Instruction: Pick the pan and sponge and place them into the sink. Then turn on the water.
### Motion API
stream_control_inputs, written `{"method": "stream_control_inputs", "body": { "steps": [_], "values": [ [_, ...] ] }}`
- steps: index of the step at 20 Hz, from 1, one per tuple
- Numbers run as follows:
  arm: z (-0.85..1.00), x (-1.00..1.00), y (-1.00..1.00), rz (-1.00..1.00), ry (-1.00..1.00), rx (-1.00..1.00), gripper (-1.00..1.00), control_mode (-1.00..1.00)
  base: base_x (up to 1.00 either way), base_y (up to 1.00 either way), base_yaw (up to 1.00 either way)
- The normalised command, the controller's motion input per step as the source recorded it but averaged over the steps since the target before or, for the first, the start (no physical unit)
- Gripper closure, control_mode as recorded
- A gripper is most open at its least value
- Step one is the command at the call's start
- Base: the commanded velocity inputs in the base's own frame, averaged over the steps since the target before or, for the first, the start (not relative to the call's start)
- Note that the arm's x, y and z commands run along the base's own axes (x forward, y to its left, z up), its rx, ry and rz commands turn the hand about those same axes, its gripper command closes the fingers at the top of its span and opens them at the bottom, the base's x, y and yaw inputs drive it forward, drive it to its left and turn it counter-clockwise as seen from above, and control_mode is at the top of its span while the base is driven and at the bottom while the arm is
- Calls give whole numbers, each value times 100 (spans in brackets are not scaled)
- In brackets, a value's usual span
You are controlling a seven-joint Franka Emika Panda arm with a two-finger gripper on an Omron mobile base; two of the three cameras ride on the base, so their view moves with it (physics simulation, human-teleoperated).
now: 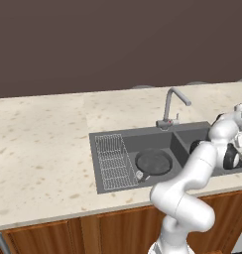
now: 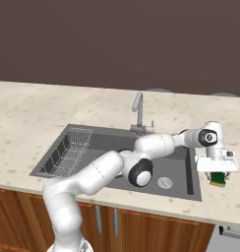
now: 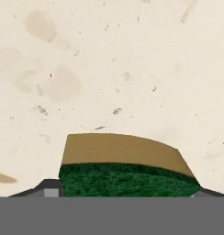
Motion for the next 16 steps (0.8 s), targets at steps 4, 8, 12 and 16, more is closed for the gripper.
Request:
{"method": "stream_control_inputs", "body": {
  "steps": [4,8,12,16],
  "values": [
    [13,-19,-1,-1,6,14,100,-100,0,0,0],
    [27,-26,-3,-5,1,18,100,-100,0,0,0],
    [38,-26,-10,-7,0,14,100,-100,0,0,0],
    [54,-23,-2,-6,-4,7,100,-100,0,0,0]
  ]
}}
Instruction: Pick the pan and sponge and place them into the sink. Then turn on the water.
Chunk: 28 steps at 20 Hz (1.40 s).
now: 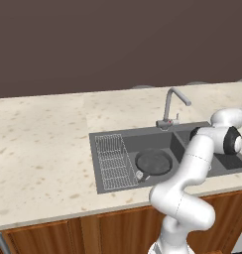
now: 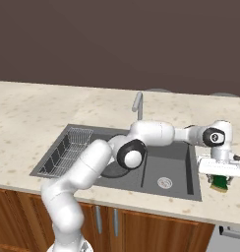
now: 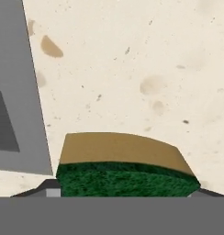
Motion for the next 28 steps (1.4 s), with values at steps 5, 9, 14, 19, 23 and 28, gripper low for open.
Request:
{"method": "stream_control_inputs", "body": {
  "steps": [5,9,14,19,23,28],
  "values": [
    [61,-28,18,-6,-6,2,100,-100,0,0,0],
    [50,-24,31,-7,-11,0,100,-100,0,0,0],
    [43,-18,43,-6,-13,-1,100,-100,0,0,0],
    [28,-9,51,-3,-9,-4,100,-100,0,0,0],
    [5,-4,43,-5,-1,-9,100,-100,0,0,0],
    [0,-1,47,-3,0,-12,100,-100,0,0,0]
  ]
}}
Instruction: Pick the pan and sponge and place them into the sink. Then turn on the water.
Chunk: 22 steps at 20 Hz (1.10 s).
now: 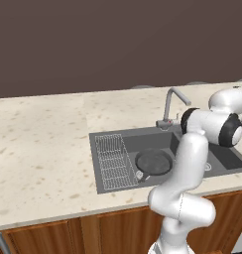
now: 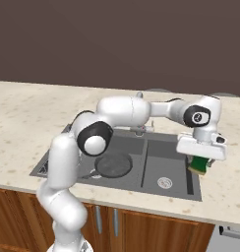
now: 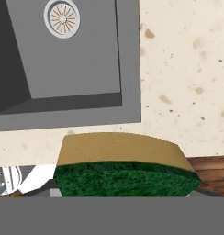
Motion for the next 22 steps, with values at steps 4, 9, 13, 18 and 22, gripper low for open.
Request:
{"method": "stream_control_inputs", "body": {
  "steps": [4,9,13,18,22],
  "values": [
    [0,0,46,-3,0,-12,100,-100,0,0,0],
    [0,0,45,-3,0,-13,100,-100,0,0,0],
    [0,0,47,-3,-3,-13,100,-100,0,0,0],
    [0,1,48,-4,-6,-10,100,-100,0,0,0],
    [3,2,49,-7,-8,-2,100,-100,0,0,0]
  ]
}}
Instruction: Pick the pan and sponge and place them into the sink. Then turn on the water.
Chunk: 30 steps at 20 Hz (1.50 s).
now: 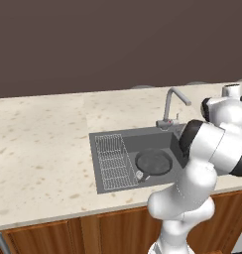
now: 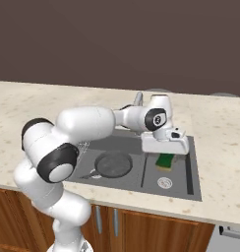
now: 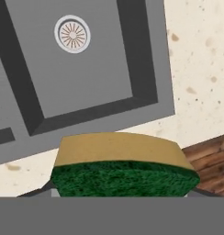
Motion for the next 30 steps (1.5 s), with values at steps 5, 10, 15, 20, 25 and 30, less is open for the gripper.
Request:
{"method": "stream_control_inputs", "body": {
  "steps": [5,10,15,20,25,30],
  "values": [
    [20,0,48,-5,-6,0,100,-100,0,0,0],
    [26,0,50,-4,-7,0,100,-100,0,0,0],
    [26,0,54,-3,-6,0,100,-100,0,0,0],
    [21,2,57,-3,-9,-3,100,-100,0,0,0],
    [16,3,58,-3,-8,-2,100,-100,0,0,0],
    [6,7,59,-2,-5,0,100,-100,0,0,0]
  ]
}}
